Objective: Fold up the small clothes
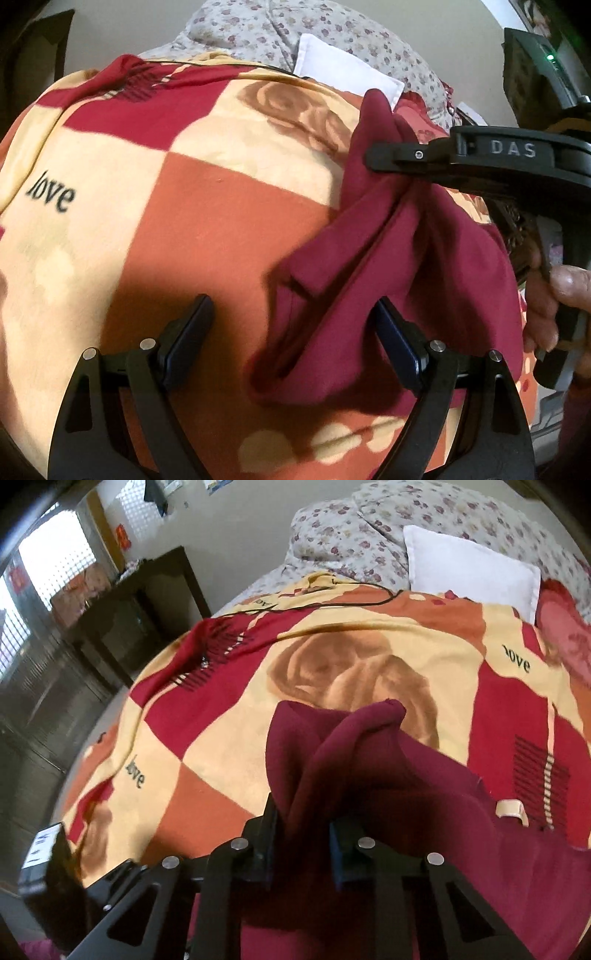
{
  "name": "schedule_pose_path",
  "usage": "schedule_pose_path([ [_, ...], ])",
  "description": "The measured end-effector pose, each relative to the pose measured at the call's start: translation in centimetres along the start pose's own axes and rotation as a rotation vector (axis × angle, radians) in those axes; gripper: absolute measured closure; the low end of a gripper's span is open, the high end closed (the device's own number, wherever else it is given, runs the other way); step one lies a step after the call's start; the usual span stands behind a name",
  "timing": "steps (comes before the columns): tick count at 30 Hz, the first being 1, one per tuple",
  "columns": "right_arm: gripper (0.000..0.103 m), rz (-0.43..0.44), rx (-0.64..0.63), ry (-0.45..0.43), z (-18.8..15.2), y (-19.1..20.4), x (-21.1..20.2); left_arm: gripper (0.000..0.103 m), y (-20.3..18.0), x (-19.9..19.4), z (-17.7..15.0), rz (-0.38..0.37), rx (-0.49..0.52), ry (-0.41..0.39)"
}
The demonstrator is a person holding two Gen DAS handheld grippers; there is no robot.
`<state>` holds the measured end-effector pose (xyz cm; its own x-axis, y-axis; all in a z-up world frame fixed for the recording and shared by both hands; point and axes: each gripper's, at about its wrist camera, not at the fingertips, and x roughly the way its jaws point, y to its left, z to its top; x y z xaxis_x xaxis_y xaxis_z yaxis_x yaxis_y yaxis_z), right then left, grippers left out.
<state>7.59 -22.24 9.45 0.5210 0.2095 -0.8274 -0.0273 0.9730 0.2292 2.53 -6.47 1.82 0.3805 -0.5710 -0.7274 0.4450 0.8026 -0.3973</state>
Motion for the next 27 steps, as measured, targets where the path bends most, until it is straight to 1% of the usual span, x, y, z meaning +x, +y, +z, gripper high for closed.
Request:
schedule_pose_path([
  [1,0.082,0.011,0.003,-0.002,-0.2,0.0,-0.1,0.016,-0.1,0.2,0.1,-0.009,0.0,0.006],
  [2,0.082,0.024,0.01,-0.006,-0.3,-0.2,-0.2,0.019,-0.1,0.2,0.1,-0.023,-0.002,0.01],
  [3,0.082,0.038,0.021,-0.012,-0.4,-0.5,-0.3,0.041,-0.1,0.2,0.1,-0.049,-0.004,0.017],
  [4,0.082,0.054,0.031,-0.016,-0.5,-0.7,-0.5,0.065,-0.2,0.5,0.4,-0.102,-0.003,0.04],
  [5,0.082,0.075,0.042,-0.019,-0.6,-0.9,-0.7,0.067,-0.5,0.4,0.3,-0.128,-0.002,0.054],
  [7,0.082,0.088,0.05,-0.033,-1.0,-1.2,-1.1,0.077,-1.5,-0.2,0.2,-0.117,0.04,0.043],
  [9,0.083,0.103,0.065,-0.054,-1.4,-1.8,-2.3,0.08,-2.3,-1.1,0.2,-0.129,0.061,0.034],
  [12,0.083,0.127,0.101,-0.096,-1.8,-3.1,-4.3,0.081,-4.3,-2.8,0.6,-0.171,0.084,0.01],
  [14,0.083,0.142,0.123,-0.129,-2.1,-4.3,-6.3,0.082,-6.2,-3.8,1.0,-0.204,0.109,-0.001],
  [16,0.083,0.139,0.134,-0.162,-2.3,-5.5,-8.2,0.082,-8.8,-4.4,1.3,-0.243,0.141,-0.009],
  [19,0.083,0.126,0.157,-0.22,-3.2,-7.7,-11.8,0.083,-12.9,-4.8,2.0,-0.3,0.204,-0.015],
  [22,0.083,0.104,0.194,-0.27,-4.9,-10.7,-15.3,0.083,-17.3,-4.7,1.8,-0.348,0.273,-0.008],
  [24,0.084,0.078,0.219,-0.291,-6.3,-12.9,-17.2,0.083,-20.0,-4.1,1.4,-0.361,0.322,0.002],
  [27,0.084,0.042,0.275,-0.302,-9.2,-16.5,-19.0,0.083,-23.8,-2.4,0.2,-0.38,0.374,0.046],
])
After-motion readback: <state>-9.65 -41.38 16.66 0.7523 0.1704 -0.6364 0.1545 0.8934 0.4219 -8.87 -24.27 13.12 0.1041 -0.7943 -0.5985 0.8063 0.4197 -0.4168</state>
